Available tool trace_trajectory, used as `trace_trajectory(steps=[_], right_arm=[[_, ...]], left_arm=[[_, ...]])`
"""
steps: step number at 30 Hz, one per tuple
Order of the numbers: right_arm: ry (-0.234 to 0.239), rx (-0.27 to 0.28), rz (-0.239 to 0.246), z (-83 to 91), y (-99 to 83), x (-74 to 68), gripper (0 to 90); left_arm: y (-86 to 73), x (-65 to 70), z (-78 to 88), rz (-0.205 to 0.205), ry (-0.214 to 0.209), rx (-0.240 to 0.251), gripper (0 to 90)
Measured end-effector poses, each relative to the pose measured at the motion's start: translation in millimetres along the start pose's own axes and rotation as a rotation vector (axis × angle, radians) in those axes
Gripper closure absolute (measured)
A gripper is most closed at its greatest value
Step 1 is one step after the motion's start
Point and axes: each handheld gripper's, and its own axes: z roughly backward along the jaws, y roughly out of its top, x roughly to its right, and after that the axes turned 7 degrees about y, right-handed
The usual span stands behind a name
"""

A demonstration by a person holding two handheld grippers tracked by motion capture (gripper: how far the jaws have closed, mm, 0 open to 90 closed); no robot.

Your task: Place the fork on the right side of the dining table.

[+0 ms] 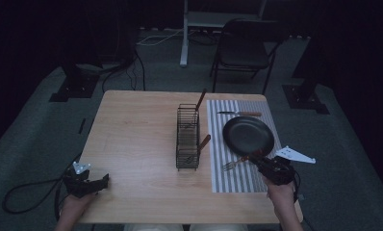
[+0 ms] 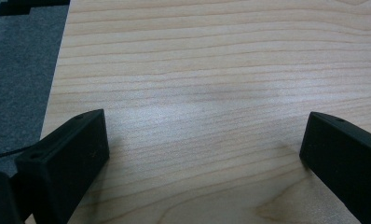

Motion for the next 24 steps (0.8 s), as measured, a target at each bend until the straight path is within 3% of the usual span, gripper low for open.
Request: trace_trajectory(steps=[4, 11, 18, 24], right_arm=[[-0.008, -0.013, -0.024, -0.1, -13.8, -0.2, 81.2], [0.002, -0.008, -0.056, 5.1, -20.5, 4.9, 80.6], [-0.040, -0.011, -0.061, 8.5, -23.2, 16.9, 70.2], [-0.067, -0.011, -0.077, 14.8, -29.2, 32.9, 68.3]], left_arm=[[0.0, 0.0, 0.0, 0.000, 0.000, 0.000, 1.6], [0.0, 0.1, 0.0, 0.002, 0.000, 0.001, 1.6], [0.0, 0.2, -0.1, 0.002, 0.000, 0.001, 1.6], [0.0, 0.2, -0.1, 0.002, 0.000, 0.001, 1.6]])
